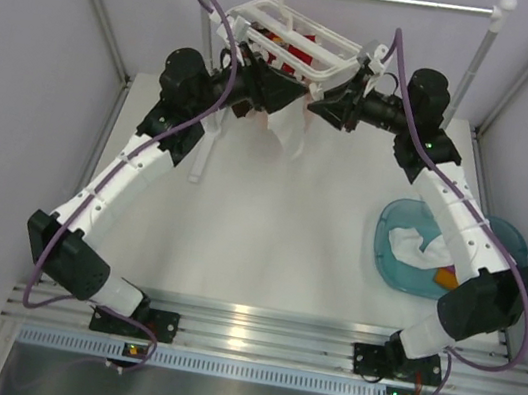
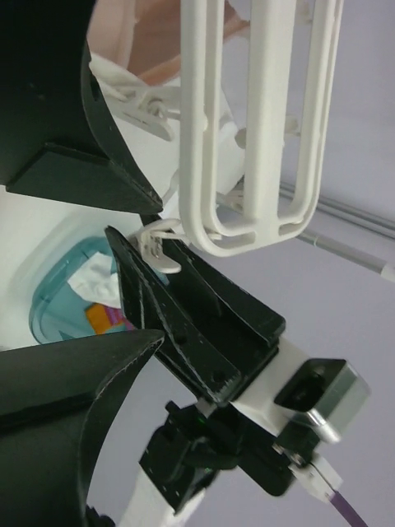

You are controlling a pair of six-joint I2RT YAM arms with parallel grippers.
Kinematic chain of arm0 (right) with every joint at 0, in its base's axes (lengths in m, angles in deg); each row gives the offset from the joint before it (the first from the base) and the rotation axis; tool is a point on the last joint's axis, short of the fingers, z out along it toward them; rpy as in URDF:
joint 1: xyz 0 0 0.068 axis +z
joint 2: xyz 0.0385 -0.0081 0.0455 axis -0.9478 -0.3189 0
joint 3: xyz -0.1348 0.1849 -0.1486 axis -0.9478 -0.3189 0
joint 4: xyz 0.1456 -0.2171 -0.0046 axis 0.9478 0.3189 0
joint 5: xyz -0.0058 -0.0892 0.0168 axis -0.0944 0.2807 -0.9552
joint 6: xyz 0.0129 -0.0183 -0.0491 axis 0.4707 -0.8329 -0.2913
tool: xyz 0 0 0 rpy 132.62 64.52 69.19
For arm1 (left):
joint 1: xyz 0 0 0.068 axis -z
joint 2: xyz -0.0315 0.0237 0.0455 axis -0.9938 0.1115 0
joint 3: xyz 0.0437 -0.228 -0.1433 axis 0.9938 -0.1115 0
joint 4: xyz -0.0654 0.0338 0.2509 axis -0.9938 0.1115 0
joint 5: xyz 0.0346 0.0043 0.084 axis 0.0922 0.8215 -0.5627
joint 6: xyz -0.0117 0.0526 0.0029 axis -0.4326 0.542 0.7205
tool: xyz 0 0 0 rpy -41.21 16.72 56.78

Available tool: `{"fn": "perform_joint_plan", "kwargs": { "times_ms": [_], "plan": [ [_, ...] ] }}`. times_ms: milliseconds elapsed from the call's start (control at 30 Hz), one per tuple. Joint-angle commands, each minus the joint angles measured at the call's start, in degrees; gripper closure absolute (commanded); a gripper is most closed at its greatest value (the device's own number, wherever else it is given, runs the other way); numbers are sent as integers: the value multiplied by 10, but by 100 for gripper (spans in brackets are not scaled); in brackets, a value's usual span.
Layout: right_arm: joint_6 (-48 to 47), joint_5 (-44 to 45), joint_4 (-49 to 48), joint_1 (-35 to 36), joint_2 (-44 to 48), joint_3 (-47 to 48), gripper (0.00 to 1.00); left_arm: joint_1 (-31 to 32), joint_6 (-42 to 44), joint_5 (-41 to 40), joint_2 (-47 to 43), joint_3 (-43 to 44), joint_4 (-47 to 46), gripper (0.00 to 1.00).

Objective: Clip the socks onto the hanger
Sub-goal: Open the clamp at the hanger.

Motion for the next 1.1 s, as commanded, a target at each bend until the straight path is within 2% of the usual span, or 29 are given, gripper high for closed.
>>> {"fn": "perform_joint_plan", "kwargs": {
  "times_ms": [0,233,533,767,1067],
  "plan": [
    [18,-17,-3,6,-4,34,100,1,-90,21,16,50,11,37],
    [28,-20,-6,7,-6,34,100,3,-137,12,61,91,34,37],
    [28,-20,-10,7,-10,34,100,8,-74,12,46,69,60,41],
    [51,-18,-11,7,-18,45,100,25,-36,11,56,86,79,42],
    [47,-22,-4,7,-17,41,100,29,-32,-15,68,99,74,48]
  ]
}}
